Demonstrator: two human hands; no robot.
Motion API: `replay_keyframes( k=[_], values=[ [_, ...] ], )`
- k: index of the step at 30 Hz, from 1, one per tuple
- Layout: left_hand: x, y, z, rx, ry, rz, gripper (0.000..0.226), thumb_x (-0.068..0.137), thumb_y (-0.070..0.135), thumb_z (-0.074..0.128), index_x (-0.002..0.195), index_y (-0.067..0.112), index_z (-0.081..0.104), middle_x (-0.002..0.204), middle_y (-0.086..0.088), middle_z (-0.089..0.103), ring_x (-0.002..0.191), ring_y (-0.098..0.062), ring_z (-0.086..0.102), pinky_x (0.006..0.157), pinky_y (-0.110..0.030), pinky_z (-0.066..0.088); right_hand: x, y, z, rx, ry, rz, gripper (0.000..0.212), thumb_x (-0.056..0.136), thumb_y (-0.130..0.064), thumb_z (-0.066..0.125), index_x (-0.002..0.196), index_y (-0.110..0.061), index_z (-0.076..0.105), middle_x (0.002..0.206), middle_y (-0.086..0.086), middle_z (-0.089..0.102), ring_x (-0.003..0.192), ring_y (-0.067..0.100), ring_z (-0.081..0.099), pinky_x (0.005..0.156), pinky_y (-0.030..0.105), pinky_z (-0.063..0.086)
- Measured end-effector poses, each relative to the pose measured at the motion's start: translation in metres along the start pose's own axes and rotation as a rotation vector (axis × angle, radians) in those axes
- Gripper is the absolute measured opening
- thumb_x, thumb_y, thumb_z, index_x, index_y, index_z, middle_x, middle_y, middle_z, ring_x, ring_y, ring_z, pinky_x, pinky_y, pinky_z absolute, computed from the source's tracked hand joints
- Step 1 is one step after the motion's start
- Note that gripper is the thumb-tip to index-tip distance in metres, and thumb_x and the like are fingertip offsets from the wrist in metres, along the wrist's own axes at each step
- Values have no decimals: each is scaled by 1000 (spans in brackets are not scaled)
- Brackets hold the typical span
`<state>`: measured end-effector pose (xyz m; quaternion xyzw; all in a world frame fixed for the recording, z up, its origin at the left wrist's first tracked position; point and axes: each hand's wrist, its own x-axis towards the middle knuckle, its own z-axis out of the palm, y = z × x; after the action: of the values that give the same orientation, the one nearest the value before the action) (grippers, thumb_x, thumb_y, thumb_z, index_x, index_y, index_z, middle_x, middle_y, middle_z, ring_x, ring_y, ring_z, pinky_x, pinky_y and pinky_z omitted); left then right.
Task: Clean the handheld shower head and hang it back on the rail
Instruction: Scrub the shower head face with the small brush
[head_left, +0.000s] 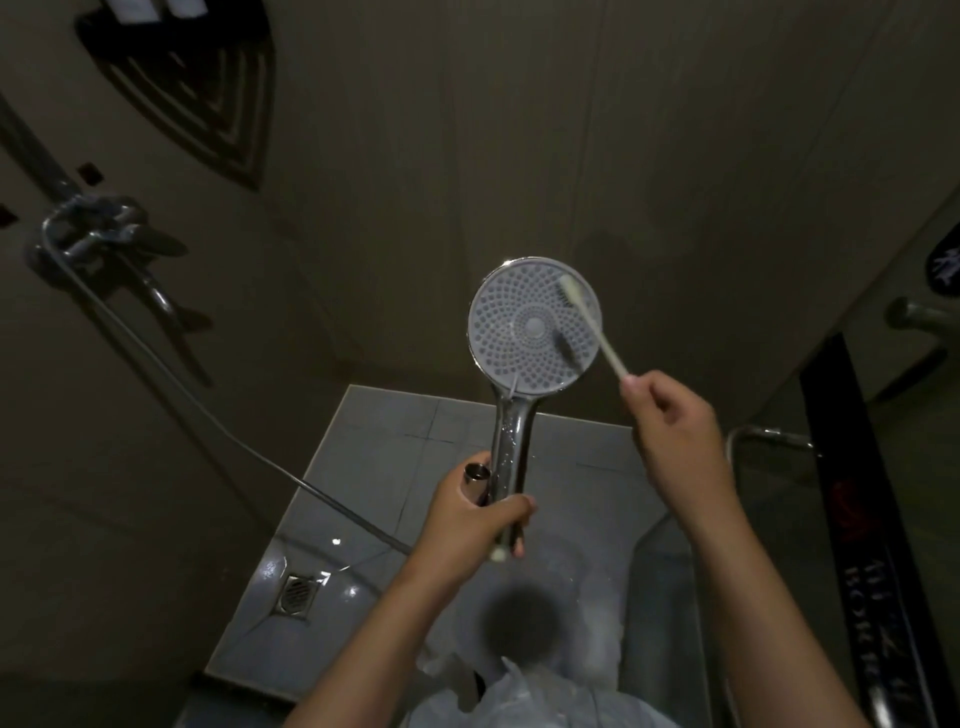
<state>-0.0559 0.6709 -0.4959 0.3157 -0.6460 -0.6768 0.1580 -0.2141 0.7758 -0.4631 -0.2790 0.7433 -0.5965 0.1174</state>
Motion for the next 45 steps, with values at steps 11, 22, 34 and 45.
replay_keyframes(
  k=[11,22,34,45],
  values=[
    [-6,1,-4,-43,20,0,21,79,-10,61,81,6,47,55,-6,52,37,-21,51,41,-24,43,-11,6,7,-326,46,28,32,94,-30,52,64,-18,48,52,-3,41,50,9,38,49,31,30],
    [-9,3,-4,-19,56,9,17,79,-9,62,90,-2,50,62,-12,50,37,-17,50,38,-18,39,-11,14,4,-375,204,80,28,95,-31,50,73,-13,53,54,-2,46,59,23,47,56,36,36],
    [-9,2,-5,-43,55,18,24,78,-11,62,82,5,45,58,-9,51,37,-20,52,37,-18,39,-18,-3,25,-240,-56,-28,29,95,-28,50,67,-19,47,54,-5,41,51,5,38,48,24,28],
    [-8,3,-11,-34,101,17,19,79,-4,64,81,8,51,50,0,56,38,-17,52,36,-17,36,-17,3,17,-458,27,53,29,95,-36,45,72,-18,48,59,-3,51,62,21,53,56,35,40]
  ],
)
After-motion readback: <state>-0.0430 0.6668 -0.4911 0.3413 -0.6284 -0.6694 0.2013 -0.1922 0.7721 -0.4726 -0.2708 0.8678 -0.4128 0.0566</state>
